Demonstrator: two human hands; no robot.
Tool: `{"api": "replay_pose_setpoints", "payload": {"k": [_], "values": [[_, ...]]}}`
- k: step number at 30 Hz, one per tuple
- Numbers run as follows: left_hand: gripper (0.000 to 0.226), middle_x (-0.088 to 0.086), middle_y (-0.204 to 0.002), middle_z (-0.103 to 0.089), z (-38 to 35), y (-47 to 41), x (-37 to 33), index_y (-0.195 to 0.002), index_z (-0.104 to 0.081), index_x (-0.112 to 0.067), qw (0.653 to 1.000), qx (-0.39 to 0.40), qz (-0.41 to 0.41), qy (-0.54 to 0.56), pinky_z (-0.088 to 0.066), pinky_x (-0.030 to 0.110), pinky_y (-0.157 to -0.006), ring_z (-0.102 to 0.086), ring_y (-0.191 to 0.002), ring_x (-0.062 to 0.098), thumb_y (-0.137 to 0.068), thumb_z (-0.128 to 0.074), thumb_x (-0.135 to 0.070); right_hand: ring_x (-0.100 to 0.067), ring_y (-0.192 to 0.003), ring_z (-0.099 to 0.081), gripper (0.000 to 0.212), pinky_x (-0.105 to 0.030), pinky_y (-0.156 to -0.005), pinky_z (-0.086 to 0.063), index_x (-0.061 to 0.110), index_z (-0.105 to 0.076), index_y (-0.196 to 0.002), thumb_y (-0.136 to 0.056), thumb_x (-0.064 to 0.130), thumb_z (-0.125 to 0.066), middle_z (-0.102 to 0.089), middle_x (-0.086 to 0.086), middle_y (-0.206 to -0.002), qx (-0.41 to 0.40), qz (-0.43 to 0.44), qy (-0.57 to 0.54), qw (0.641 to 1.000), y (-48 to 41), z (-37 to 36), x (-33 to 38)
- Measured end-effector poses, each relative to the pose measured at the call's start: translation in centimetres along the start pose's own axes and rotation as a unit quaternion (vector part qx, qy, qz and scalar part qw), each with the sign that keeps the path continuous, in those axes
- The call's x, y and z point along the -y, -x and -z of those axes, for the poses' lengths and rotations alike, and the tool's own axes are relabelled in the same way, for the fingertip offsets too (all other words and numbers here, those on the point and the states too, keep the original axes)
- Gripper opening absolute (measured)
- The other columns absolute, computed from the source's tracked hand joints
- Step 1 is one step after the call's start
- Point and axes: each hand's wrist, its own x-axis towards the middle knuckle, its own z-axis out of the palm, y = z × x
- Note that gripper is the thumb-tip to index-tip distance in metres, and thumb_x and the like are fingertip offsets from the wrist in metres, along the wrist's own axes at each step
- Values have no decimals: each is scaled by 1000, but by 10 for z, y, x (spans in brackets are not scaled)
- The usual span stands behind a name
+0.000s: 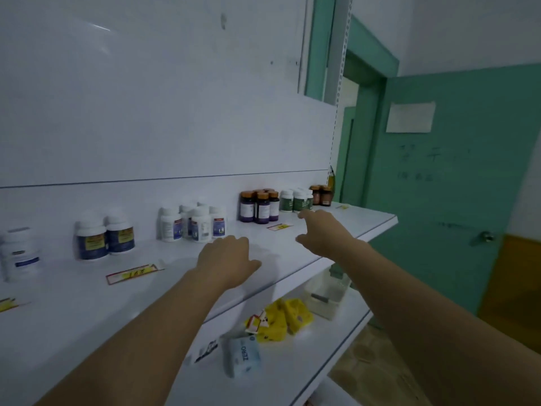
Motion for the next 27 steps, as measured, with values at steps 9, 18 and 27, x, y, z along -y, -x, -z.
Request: {"api": "replay_pose_setpoints", "payload": {"k": [9, 18, 27], "values": [[45, 10, -122, -51, -16, -83, -16, -119, -49, -11, 997, -5, 57, -41, -41, 35, -84, -51, -110, 28, -95, -39, -49, -29, -115, -52, 46, -34, -90, -46, 11, -43, -134, -92, 23, -57, -52, -13, -130, 19, 61, -23, 998, -99, -23, -30], [47, 8, -118, -56, -15, -114, 49, -118, -55, -14, 978, -82, 185, -45, -43, 32, -85, -54, -107, 24, -92, -46, -52, -28, -115, -50, 50, -35, -91, -42, 13, -37, -140, -95, 28, -52, -49, -13, -131, 38, 214, -51, 975, -184, -50, 39], [60, 7, -119, -52, -46, -102, 72, -123, -50, -13, 939, -68, 337, -24, -44, 30, -87, -52, -106, 22, -89, -42, -61, -31, -126, -42, 46, -37, -101, -38, 14, -39, -141, -98, 29, -46, -42, -15, -139, 66, 379, -90, 919, -225, -72, 93]]}}
